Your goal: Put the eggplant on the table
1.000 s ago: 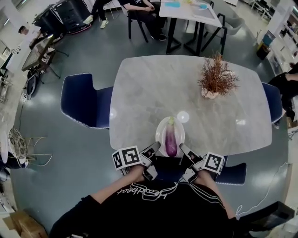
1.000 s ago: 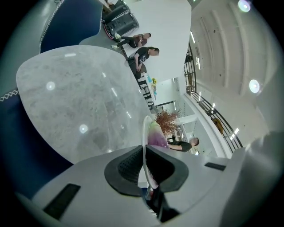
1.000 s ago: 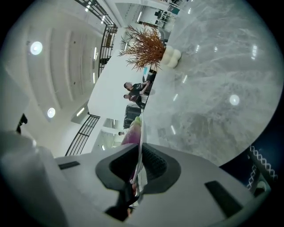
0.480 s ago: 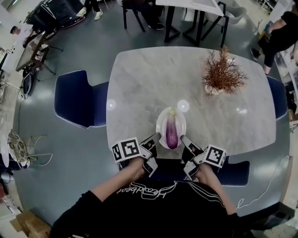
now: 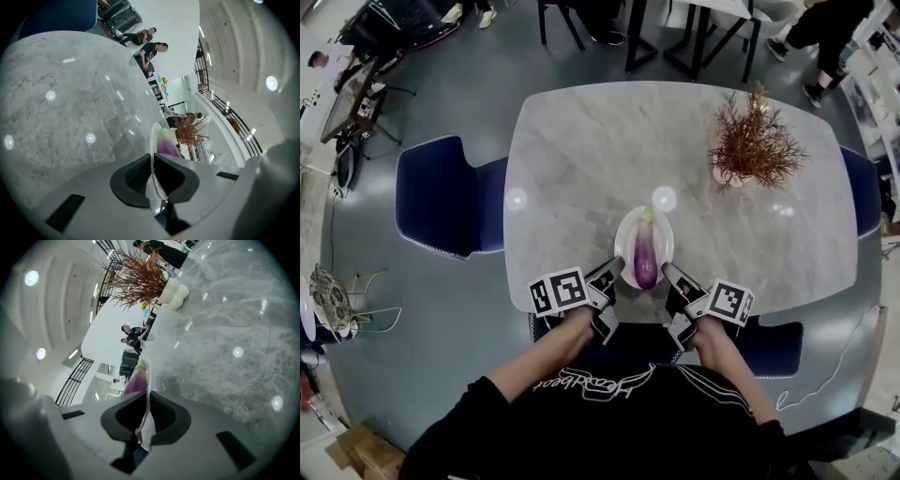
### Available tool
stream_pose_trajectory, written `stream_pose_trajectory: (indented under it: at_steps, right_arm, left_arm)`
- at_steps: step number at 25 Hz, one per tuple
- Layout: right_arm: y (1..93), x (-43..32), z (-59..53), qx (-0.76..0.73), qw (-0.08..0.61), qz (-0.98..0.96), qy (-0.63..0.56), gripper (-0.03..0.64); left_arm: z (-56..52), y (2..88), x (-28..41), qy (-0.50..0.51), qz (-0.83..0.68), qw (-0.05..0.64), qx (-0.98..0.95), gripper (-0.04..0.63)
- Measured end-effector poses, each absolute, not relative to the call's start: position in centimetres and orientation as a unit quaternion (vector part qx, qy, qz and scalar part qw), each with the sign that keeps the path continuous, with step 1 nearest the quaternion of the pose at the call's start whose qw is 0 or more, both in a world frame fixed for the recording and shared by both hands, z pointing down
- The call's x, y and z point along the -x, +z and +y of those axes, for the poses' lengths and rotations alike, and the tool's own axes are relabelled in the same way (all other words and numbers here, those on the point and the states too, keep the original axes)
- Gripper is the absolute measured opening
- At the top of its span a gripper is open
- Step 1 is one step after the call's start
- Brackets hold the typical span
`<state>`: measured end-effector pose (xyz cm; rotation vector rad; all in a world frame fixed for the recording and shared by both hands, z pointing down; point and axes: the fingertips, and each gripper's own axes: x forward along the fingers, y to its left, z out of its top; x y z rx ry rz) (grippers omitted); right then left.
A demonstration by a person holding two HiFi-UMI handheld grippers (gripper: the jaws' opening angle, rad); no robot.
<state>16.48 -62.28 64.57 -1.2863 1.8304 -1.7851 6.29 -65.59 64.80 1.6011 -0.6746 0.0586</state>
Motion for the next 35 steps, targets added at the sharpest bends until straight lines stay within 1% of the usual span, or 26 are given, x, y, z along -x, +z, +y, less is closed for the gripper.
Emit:
stream_pose_trajectory:
  at_steps: [15,25,30,35]
  right_arm:
    - [68.7,-16.5,-63.4,0.453,0.118,0.610,-0.639,0.034]
    - [69.0,-16.6,-63.5,0.462,0.114,0.610,-0.634,0.035]
    - [69.1,-16.5,-63.5,0.465,0.104,0.606,-0.637,0.035]
    - [69.3,-16.3,-63.4,0.461,0.085,0.609,-0.639,0.035]
  left_arm:
    - [-66.3,69.0,-6.4,0.045,-0.313,0.662,-0.679,0.025]
    - [-65.8,69.5,-6.7,0.055,-0.309,0.667,-0.676,0.025]
    - [-65.5,69.7,-7.0,0.064,-0.308,0.674,-0.669,0.025]
    - [-65.6,70.0,-6.9,0.078,-0.318,0.666,-0.670,0.025]
